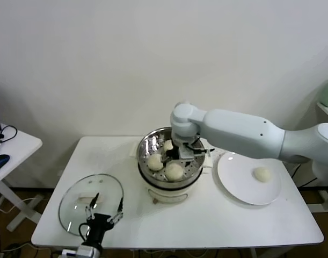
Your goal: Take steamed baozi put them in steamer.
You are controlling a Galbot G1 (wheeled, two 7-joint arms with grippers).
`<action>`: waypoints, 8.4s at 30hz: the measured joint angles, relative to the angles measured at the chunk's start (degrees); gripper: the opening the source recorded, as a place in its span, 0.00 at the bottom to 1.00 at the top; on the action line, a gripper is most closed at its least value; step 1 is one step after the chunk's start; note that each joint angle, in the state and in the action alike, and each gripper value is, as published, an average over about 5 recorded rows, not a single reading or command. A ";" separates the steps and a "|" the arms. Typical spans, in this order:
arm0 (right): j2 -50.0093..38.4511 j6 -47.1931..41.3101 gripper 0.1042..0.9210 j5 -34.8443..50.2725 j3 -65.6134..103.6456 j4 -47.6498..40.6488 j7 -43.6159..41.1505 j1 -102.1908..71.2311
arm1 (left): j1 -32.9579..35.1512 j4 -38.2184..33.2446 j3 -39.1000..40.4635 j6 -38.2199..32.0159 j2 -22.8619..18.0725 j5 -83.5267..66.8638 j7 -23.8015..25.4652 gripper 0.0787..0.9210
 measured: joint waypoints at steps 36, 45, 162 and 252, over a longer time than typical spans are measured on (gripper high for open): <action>-26.50 -25.14 0.88 10.49 21.43 -23.24 1.59 -18.81 | 0.78 -1.59 -2.12 -1.34 0.06 -0.24 0.70 0.88; -24.47 -23.86 0.88 2.75 32.90 -31.00 2.12 -27.76 | 1.42 -1.39 -2.96 -1.59 -0.55 0.20 0.69 0.88; -1.51 -44.74 0.77 71.53 -24.46 -23.81 8.75 11.46 | -0.47 -6.59 1.59 -0.02 1.07 -1.38 0.82 0.88; -21.25 -41.37 0.88 41.59 46.42 1.46 44.46 -37.51 | -3.06 -4.17 -1.34 -1.19 -0.24 -1.57 2.95 0.88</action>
